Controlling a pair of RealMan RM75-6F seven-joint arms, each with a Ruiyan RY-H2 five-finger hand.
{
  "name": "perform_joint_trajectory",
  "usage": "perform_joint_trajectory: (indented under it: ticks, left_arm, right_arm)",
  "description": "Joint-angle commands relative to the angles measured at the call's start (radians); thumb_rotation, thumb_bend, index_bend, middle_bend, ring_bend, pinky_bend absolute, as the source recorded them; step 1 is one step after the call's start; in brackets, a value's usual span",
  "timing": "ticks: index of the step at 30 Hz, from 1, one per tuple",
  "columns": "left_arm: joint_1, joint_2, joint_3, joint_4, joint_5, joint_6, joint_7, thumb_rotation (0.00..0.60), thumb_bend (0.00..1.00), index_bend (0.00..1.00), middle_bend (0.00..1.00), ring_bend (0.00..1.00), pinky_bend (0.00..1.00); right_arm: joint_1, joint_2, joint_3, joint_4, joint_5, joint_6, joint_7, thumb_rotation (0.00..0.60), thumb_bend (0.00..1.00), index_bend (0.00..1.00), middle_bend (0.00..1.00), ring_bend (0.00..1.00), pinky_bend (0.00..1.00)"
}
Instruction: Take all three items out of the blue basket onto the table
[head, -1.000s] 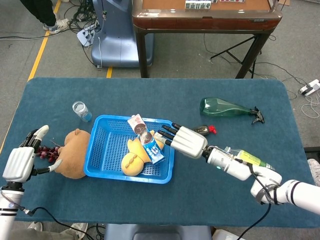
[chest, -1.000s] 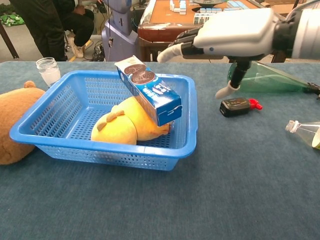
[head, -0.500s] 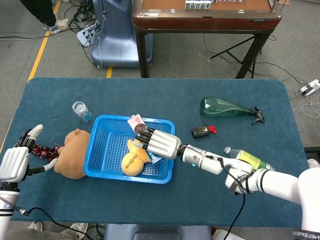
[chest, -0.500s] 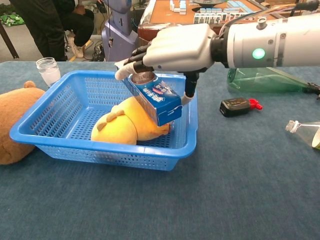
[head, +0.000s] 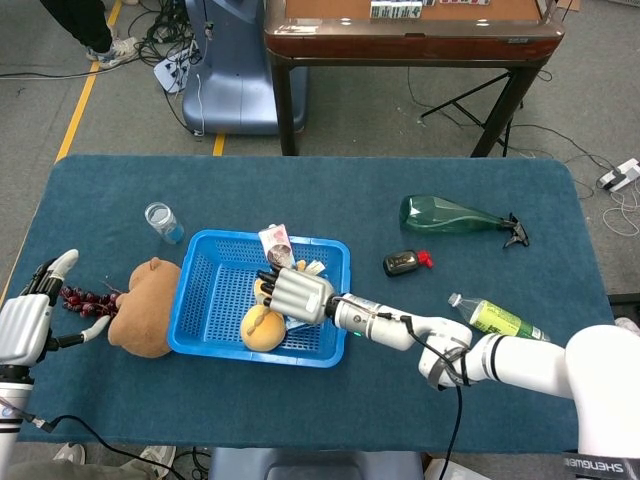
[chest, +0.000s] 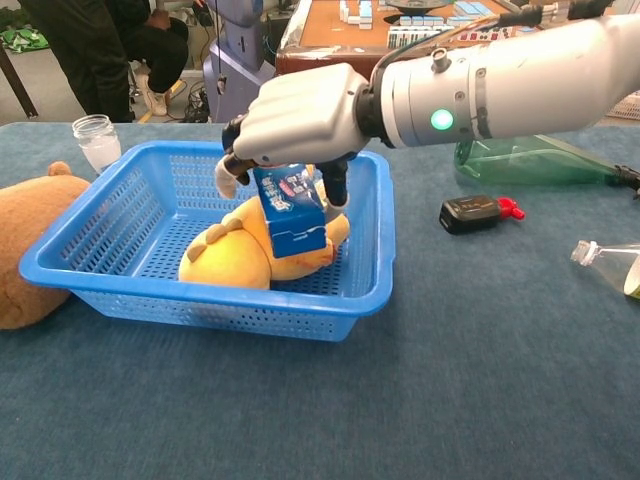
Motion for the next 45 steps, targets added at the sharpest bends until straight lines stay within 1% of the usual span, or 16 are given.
perform_joint_trajectory:
  ticks: [1,2,5,8,11,15,19,23,26,29,32,35,38,40,42,45]
  left_arm:
    - [0.002,0.001,0.0,0.001,0.0,-0.001,-0.003,0.36,0.21,0.0,0.08,0.07,0.24]
    - [0.002,0.001,0.0,0.002,-0.001,-0.001,-0.006,0.36,0.21,0.0,0.08,0.07,0.24]
    - [0.005,0.002,-0.001,0.003,0.001,0.0,-0.011,0.361,0.21,0.0,0.08,0.07,0.24]
    - [0.007,0.003,0.0,0.002,-0.002,-0.003,-0.012,0.358,0.21,0.0,0.08,0.07,0.24]
    - [0.007,0.005,-0.003,0.0,-0.005,-0.005,-0.013,0.36,0.21,0.0,0.08,0.07,0.24]
    - [0.006,0.006,-0.007,-0.002,-0.005,-0.005,-0.013,0.361,0.21,0.0,0.08,0.07,0.24]
    - [0.003,0.009,-0.01,-0.011,-0.002,-0.007,-0.008,0.358,0.21,0.0,0.08,0.07,0.24]
    - [-0.001,0.011,-0.011,-0.02,0.004,-0.009,0.003,0.358,0.21,0.0,0.08,0.07,0.24]
    - [-0.003,0.013,-0.01,-0.027,0.01,-0.01,0.013,0.361,0.21,0.0,0.08,0.07,0.24]
    - [-0.006,0.013,-0.011,-0.036,0.014,-0.01,0.023,0.359,0.21,0.0,0.08,0.07,0.24]
    - [-0.01,0.011,-0.011,-0.049,0.018,-0.01,0.04,0.361,0.21,0.0,0.08,0.07,0.24]
    - [-0.013,0.009,-0.011,-0.061,0.021,-0.011,0.055,0.361,0.21,0.0,0.08,0.07,0.24]
    - [-0.017,0.006,-0.01,-0.073,0.026,-0.012,0.072,0.36,0.21,0.0,0.08,0.07,0.23]
    - [-0.017,0.006,-0.011,-0.078,0.024,-0.012,0.08,0.36,0.21,0.0,0.08,0.07,0.23]
    - [-0.019,0.009,-0.012,-0.082,0.022,-0.011,0.087,0.361,0.21,0.0,0.08,0.07,0.23]
    - [-0.018,0.01,-0.013,-0.086,0.02,-0.008,0.096,0.361,0.21,0.0,0.08,0.07,0.23]
  right_arm:
    - [0.005,-0.021,-0.011,0.025,-0.008,0.038,0.018,0.6,0.16,0.48,0.45,0.26,0.21]
    - [0.006,-0.028,-0.017,0.038,-0.02,0.059,0.035,0.6,0.18,0.53,0.5,0.3,0.22]
    - [0.01,-0.037,-0.033,0.075,-0.062,0.123,0.086,0.6,0.22,0.62,0.57,0.38,0.27]
    - [0.009,-0.034,-0.041,0.103,-0.094,0.195,0.148,0.6,0.24,0.66,0.6,0.43,0.3]
    - [0.0,-0.009,-0.043,0.107,-0.111,0.261,0.193,0.6,0.24,0.66,0.61,0.44,0.31]
    - [-0.036,0.061,-0.042,0.053,-0.109,0.338,0.237,0.6,0.24,0.66,0.61,0.45,0.32]
    - [-0.097,0.167,-0.066,-0.063,-0.102,0.401,0.281,0.6,0.24,0.66,0.61,0.45,0.32]
    - [-0.183,0.267,-0.116,-0.153,-0.118,0.485,0.315,0.6,0.24,0.66,0.6,0.45,0.34]
    - [-0.237,0.314,-0.172,-0.183,-0.144,0.522,0.349,0.6,0.24,0.66,0.6,0.45,0.34]
    - [-0.275,0.343,-0.228,-0.187,-0.176,0.532,0.367,0.6,0.24,0.66,0.6,0.45,0.34]
    - [-0.316,0.349,-0.277,-0.17,-0.21,0.552,0.38,0.6,0.24,0.66,0.6,0.45,0.34]
    - [-0.337,0.336,-0.306,-0.147,-0.226,0.552,0.393,0.6,0.24,0.66,0.59,0.45,0.34]
    - [-0.354,0.309,-0.341,-0.105,-0.238,0.524,0.401,0.6,0.24,0.66,0.56,0.45,0.34]
    - [-0.359,0.296,-0.356,-0.082,-0.241,0.502,0.399,0.6,0.24,0.64,0.54,0.43,0.34]
    - [-0.361,0.285,-0.37,-0.063,-0.239,0.475,0.398,0.6,0.24,0.56,0.48,0.38,0.34]
    - [-0.362,0.283,-0.375,-0.058,-0.213,0.427,0.388,0.6,0.19,0.36,0.35,0.26,0.33]
